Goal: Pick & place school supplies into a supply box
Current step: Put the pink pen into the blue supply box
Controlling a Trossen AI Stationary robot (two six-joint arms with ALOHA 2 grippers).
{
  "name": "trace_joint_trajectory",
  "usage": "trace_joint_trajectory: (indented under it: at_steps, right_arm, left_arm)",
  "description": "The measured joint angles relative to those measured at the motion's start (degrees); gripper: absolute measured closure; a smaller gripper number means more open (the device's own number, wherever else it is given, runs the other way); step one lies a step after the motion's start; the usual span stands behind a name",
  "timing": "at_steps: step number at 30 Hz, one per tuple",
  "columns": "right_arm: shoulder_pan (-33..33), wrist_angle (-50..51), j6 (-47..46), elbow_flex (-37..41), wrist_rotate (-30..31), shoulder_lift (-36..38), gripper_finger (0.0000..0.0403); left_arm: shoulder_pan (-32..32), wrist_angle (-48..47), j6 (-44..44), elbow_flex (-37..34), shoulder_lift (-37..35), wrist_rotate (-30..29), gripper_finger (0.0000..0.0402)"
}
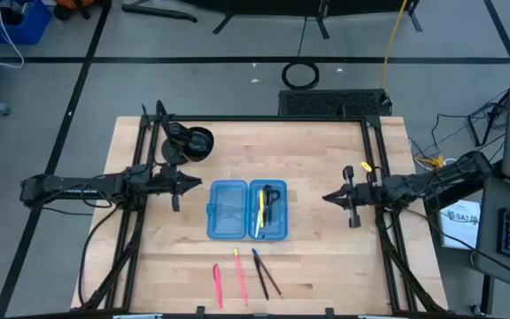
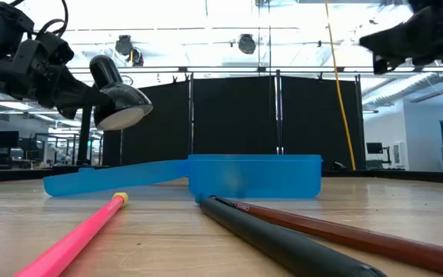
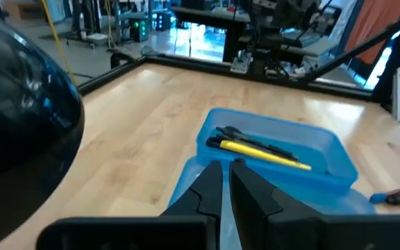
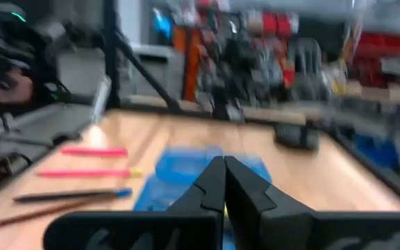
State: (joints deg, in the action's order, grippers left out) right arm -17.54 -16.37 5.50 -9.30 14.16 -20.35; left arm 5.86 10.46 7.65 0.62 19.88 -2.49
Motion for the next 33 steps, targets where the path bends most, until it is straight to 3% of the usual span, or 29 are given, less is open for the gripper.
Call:
trace_joint_trajectory:
  at_steps: [3,8,12,17,21,28,31,33]
  right_arm:
    - [0.0,-6.0,2.6,3.8,-0.5,4.1,0.0403]
    - [0.2,-7.5,2.5,5.9,4.4,7.2,0.0403]
    - [0.2,-7.2,3.0,6.0,5.3,6.3,0.0403]
    - [0.2,-6.6,4.2,6.1,5.3,5.1,0.0403]
    - [0.2,-6.6,3.7,6.1,5.3,3.9,0.0403]
    - [0.2,-7.7,8.9,6.2,5.4,3.5,0.0403]
    - [0.2,-9.9,12.8,6.2,5.4,3.4,0.0403]
    - [0.2,-11.5,14.7,6.2,5.3,3.4,0.0403]
  left_arm:
    - [0.0,2.2,0.1,0.0,0.0,-0.3,0.0371]
    - [-3.2,3.8,1.9,2.4,0.6,-3.6,0.0371]
    - [-10.7,-3.9,2.0,10.2,4.1,-14.4,0.0371]
    - [-21.8,-22.9,8.6,26.5,14.8,-29.8,0.0371]
    - [-29.4,-42.2,24.0,40.6,26.8,-36.2,0.0371]
    - [-40.0,-82.6,59.8,67.5,49.0,-30.3,0.0371]
    - [-45.1,-96.6,75.2,78.7,58.5,-30.4,0.0371]
    - [-48.3,-100.9,83.7,84.8,64.5,-30.6,0.0371]
